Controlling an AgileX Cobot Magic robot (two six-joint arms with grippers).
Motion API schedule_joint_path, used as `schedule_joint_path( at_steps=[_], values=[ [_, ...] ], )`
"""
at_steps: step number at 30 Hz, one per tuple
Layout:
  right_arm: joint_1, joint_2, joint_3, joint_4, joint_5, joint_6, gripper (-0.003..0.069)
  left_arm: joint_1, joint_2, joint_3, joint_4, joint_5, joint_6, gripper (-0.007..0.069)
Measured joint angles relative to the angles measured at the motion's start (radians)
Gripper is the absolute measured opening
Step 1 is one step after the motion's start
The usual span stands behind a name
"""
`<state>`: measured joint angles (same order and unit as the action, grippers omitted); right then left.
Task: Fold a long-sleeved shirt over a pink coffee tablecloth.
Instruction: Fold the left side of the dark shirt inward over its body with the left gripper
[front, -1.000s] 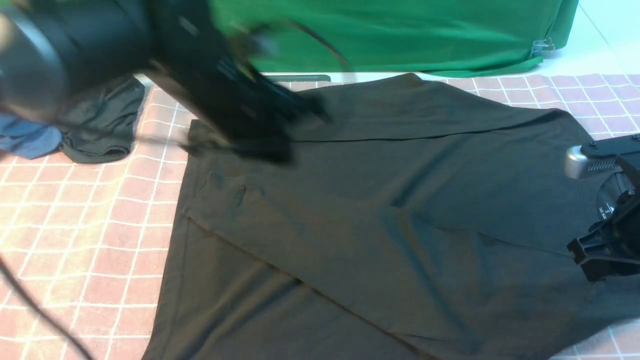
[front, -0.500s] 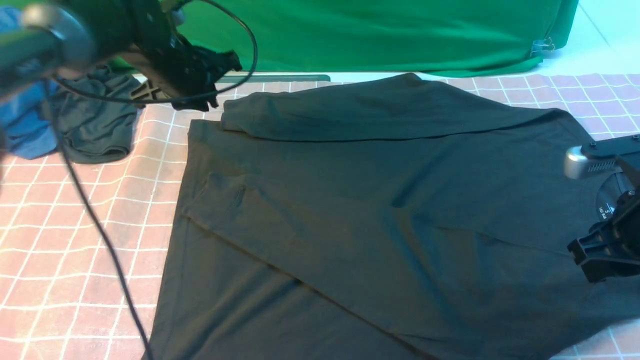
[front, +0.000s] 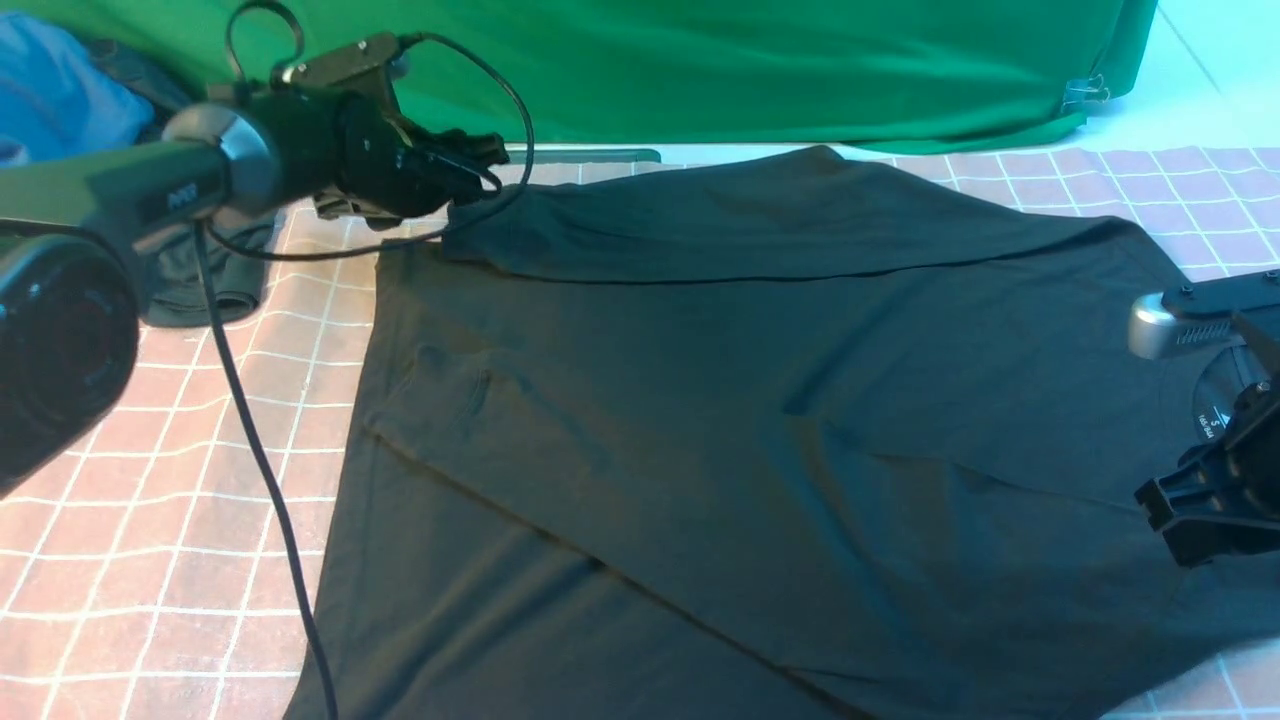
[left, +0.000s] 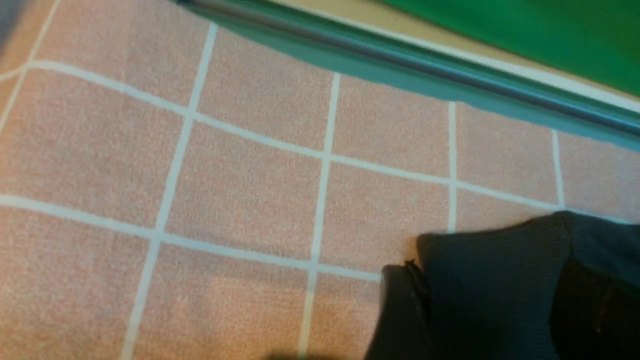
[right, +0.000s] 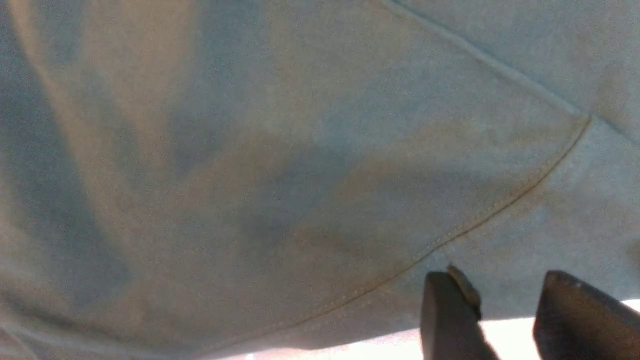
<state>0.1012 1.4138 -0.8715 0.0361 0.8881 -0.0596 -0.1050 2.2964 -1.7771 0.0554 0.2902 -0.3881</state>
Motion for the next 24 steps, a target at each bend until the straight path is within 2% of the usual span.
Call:
schedule_joint_path(
  at_steps=[8,10,15,18,24],
  values=[
    [0.0,0.0,0.0,0.0,-0.008,0.0,0.029,0.0,0.019,-0.001,0.0,0.056,0.007,0.0393],
    [0.0,0.0,0.0,0.0,-0.013,0.0,0.029,0.0,0.019,-0.001,-0.003,0.057,0.026,0.0327],
    [0.0,0.0,0.0,0.0,-0.023,0.0,0.029,0.0,0.019,-0.001,-0.055,0.065,0.092,0.0069],
    [0.0,0.0,0.0,0.0,-0.024,0.0,0.029,0.0,0.017,-0.001,-0.089,0.066,0.138,0.003],
    [0.0,0.0,0.0,0.0,-0.033,0.0,0.029,0.0,-0.052,-0.001,-0.098,0.144,0.163,0.003]
  ],
)
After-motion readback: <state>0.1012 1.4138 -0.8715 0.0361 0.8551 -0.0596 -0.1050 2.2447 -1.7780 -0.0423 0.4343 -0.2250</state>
